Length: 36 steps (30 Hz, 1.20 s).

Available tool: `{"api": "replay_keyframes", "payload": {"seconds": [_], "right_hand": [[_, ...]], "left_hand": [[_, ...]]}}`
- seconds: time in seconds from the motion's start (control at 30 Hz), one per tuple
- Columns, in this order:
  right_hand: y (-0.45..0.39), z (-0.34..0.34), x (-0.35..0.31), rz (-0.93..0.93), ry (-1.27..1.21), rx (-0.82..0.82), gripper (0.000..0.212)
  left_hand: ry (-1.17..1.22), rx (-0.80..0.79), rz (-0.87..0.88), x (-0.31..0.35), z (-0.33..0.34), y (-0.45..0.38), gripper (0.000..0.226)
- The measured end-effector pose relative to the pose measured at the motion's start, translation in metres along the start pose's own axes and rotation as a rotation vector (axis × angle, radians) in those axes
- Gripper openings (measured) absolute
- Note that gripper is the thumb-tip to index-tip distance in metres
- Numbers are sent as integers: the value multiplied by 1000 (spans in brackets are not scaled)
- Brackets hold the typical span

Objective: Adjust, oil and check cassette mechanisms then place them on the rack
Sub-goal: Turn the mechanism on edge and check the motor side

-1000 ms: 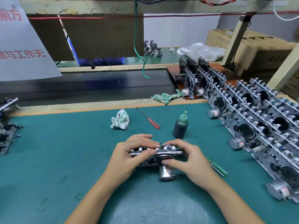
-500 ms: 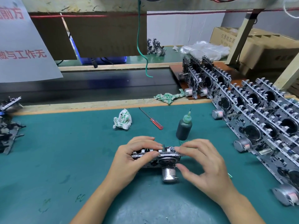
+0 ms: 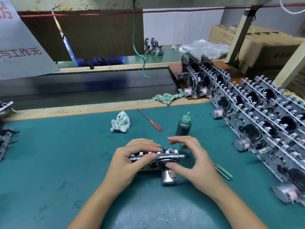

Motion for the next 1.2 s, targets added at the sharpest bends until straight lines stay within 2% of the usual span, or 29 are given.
{"api": "replay_keyframes", "payload": {"seconds": [0.17,0.5,0.6,0.7,0.77,0.83,0.93,1.2], "right_hand": [[-8,4,4,9,-43,-63,30],[-7,1,7,65,-68,-66,27],[-1,-3,7,105,-36,-76,36],[10,-22,6,62,157,20,50],[17,-25,0,-44,421,9,43],[23,-20,-2,-104,551,-22,36],[23,-17,-3,-108,577,-9,29],[21,-19,-4,-83,629,-28,30]], "left_hand": [[5,-23,-12,1,1,0,15],[-4,-52,-25,2,5,-3,16],[-3,-25,-30,1,5,-1,17],[-21,-16,-14,3,5,-1,20],[-22,-10,-8,3,5,-2,20],[-17,-4,-1,3,5,-2,19],[-9,7,-4,3,5,-2,18],[-15,14,-9,3,6,-2,16]]}}
Point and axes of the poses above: each hand's wrist, its own y-axis away from the middle knuckle, its own z-axis out of the palm, x = y × z, the point moved 6 cm from there along -y, towards the middle knuckle, and after that the axes turned 5 degrees about -y, right-handed, at the moved point
